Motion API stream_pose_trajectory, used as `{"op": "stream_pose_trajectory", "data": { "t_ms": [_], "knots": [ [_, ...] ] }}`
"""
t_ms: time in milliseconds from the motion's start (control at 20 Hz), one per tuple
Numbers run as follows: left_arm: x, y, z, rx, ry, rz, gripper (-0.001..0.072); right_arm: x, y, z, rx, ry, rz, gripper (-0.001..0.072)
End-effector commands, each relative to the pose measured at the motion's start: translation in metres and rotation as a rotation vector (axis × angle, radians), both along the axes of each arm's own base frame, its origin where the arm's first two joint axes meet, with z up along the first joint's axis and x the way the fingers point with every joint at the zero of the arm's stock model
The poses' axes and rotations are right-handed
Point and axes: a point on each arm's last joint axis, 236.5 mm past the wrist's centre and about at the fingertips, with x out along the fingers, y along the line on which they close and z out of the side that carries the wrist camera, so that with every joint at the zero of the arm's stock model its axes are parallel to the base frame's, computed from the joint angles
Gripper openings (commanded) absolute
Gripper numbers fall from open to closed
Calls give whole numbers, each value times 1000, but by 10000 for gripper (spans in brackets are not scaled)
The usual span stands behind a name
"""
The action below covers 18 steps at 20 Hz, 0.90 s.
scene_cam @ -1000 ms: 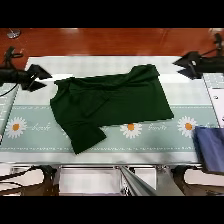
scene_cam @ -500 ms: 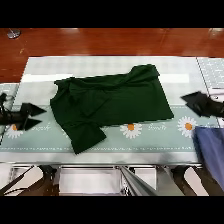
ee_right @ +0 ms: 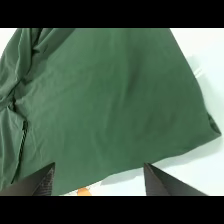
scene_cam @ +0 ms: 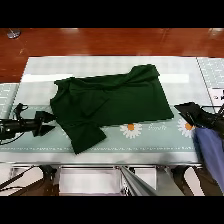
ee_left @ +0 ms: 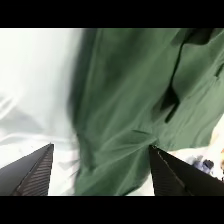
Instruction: Fold the shirts.
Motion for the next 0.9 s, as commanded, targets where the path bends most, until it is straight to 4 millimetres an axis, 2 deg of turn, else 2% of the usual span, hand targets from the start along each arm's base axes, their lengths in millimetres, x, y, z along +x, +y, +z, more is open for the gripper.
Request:
{"op": "stream_pose_trajectory", "data": {
  "t_ms": [0, 200, 300, 350, 400, 500, 550, 600, 700, 850],
  "knots": [
    [18, -21, -3, -27, -46, -12, 700, -1, 1, -1, 17, 11, -11, 632],
    [25, -37, -14, -1, -44, -40, 700, 0, -1, -1, 17, 12, -28, 632],
    [23, -44, -15, -10, -38, -62, 680, 5, -9, -2, 2, 7, -67, 632],
    [22, -46, -14, -15, -39, -71, 419, 9, -18, -4, -18, 5, -101, 632],
    [21, -48, -12, -17, -58, -95, 31, 10, -28, -9, -32, 31, -154, 632],
    [21, -51, -4, -33, -82, -132, 20, -1, -56, -37, -87, 161, -270, 632],
    [23, -52, 1, -42, -91, -143, 20, -10, -64, -53, -113, 232, -285, 632],
    [26, -53, 6, -47, -103, -154, 20, -16, -65, -64, -117, 281, -277, 632],
    [34, -51, 16, -49, -129, -167, 20, -19, -56, -81, -67, 343, -240, 632],
    [43, -48, 25, -43, -156, -174, 20, -7, -45, -91, 17, 345, -214, 630]
  ]
}}
